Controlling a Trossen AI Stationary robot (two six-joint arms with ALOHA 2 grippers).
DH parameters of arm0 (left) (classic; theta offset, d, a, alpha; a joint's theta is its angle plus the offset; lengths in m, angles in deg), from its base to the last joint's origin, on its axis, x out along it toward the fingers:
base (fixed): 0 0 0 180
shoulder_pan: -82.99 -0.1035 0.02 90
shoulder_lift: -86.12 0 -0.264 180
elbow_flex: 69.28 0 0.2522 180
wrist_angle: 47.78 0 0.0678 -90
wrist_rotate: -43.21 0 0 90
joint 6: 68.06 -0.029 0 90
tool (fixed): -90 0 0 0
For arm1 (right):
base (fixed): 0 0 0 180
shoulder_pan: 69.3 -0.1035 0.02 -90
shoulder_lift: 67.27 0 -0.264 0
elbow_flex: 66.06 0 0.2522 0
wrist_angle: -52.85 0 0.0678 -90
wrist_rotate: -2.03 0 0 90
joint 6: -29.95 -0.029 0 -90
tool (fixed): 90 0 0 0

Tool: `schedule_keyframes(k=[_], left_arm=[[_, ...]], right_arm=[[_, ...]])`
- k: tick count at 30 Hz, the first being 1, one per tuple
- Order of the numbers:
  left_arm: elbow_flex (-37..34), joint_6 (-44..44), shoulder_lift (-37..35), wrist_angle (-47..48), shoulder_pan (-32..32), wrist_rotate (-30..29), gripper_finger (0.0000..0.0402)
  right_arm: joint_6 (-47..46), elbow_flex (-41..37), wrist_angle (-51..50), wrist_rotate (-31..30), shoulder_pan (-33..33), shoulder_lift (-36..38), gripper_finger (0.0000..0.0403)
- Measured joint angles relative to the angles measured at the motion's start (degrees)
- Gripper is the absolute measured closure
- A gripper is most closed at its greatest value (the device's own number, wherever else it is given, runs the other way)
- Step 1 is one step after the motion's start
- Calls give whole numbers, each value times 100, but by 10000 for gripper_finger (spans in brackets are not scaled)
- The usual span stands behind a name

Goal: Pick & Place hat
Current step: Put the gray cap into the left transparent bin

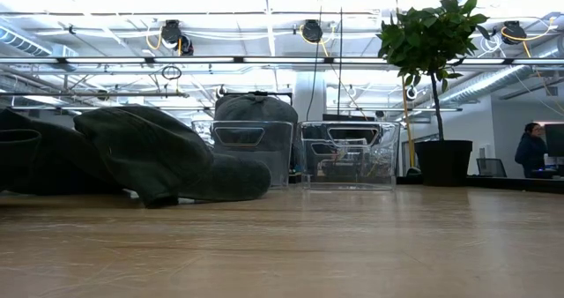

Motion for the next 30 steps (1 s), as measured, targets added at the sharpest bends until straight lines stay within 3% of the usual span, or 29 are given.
schedule_keyframes(k=[7,16,20,30], left_arm=[[2,-319,-80,-19,-411,-23,129],[2,-452,-91,-44,-593,266,51],[2,-431,-93,20,-589,543,46],[2,-428,-91,199,-586,861,92]], right_arm=[[221,-2,-703,-2,4,-38,402],[265,-339,-841,15,11,-174,403],[263,-711,-350,19,13,-172,403],[143,-927,142,25,13,-168,403]])
